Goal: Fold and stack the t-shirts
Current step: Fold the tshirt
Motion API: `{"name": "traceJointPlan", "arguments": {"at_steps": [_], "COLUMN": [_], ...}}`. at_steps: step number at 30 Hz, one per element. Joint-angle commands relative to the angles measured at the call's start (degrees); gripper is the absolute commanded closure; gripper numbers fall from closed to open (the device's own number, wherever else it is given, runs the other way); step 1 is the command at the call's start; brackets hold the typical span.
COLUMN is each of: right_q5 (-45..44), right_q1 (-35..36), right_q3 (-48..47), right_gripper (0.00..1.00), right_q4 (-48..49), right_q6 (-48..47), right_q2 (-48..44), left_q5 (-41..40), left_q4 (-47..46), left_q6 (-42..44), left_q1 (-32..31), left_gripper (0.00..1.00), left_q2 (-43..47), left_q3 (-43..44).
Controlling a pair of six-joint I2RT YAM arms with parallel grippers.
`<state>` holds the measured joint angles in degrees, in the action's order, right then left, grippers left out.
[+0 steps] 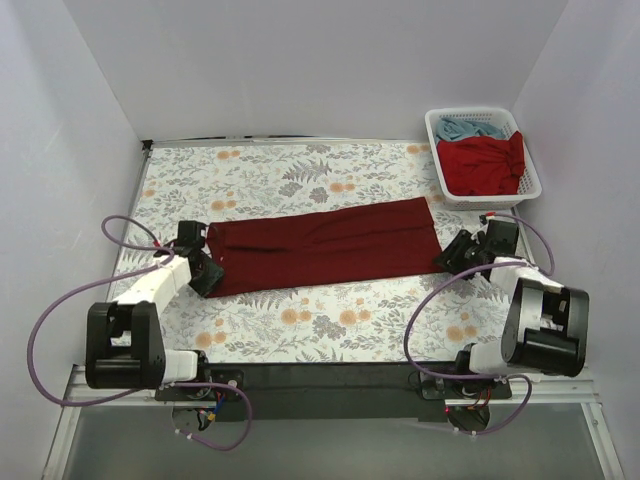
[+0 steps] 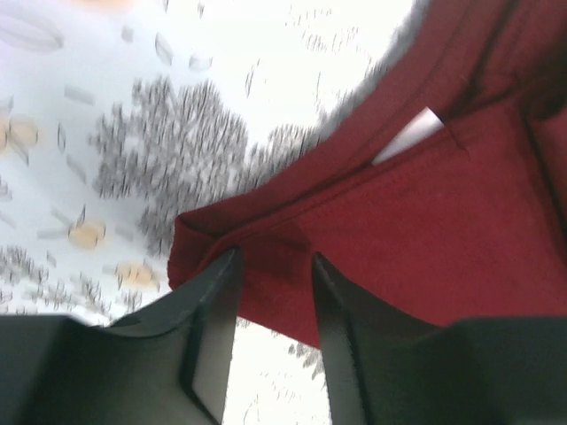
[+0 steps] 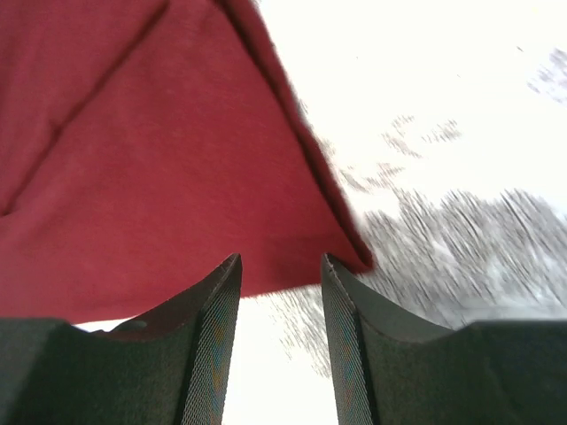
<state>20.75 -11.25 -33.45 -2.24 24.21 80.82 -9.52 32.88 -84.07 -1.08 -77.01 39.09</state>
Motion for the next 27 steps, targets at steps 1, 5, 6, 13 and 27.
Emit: {"name": "traceJointPlan", "arguments": {"at_steps": [1, 5, 6, 13, 27], "right_q5": [-4.59, -0.02, 0.77, 2.19, -1.40], "right_q1": [0.43, 5.34, 8.31, 14.94, 2.29], "right_q3": [1.37, -0.03, -0.64, -3.72, 3.73], "right_gripper": [0.51, 0.52, 0.51, 0.52, 0.51], "right_q4": [-7.52, -4.11, -3.04, 5.92, -4.16], "right_q6": [-4.60, -4.53, -4.08, 1.01, -1.79], "right_q2": [-6.18, -9.97, -9.89, -1.38, 3.31], "left_q5": [3.97, 5.39, 5.39, 6.18, 13.47], "left_q4": [5.00, 4.91, 5.17, 3.07, 3.76], "left_q6": [-1.00, -0.57, 0.04, 0.31, -2.32], "left_q1": [0.38, -0.93, -1.37, -5.77, -7.62], "left_gripper": [0.62, 0.55, 0.54, 0.52, 0.56], "left_q2": [6.76, 11.53, 11.71, 3.81, 1.33], "left_q3": [-2.09, 1.93, 3.43, 8.98, -2.78]}}
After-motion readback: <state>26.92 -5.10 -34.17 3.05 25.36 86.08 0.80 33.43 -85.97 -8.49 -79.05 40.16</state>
